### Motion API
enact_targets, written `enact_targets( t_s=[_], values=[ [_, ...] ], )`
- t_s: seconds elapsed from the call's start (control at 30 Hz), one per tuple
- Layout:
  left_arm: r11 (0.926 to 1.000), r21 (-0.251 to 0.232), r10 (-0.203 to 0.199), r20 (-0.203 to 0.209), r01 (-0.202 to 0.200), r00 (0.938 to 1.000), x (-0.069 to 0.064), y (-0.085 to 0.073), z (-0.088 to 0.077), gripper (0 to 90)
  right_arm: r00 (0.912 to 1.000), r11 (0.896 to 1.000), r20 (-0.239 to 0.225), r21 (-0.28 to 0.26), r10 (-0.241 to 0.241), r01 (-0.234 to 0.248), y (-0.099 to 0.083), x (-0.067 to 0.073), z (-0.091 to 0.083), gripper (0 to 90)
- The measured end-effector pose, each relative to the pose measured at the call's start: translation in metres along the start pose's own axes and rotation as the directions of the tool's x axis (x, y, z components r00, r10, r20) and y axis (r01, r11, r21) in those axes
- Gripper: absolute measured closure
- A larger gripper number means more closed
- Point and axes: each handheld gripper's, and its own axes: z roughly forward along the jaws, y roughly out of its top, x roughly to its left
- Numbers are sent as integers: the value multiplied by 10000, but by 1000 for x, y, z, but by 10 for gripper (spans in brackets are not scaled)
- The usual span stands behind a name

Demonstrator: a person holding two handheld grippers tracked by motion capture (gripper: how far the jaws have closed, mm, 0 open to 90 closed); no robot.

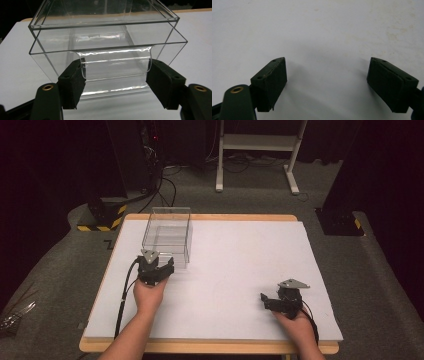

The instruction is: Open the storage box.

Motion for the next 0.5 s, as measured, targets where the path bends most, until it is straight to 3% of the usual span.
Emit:
enact_targets(
  t_s=[0.5],
  values=[
    [9999,-134,52,61,-51,10000,-3,-14,-20,326,10000,10000,1,-1,-2,2,0,0,0,162]
  ],
)
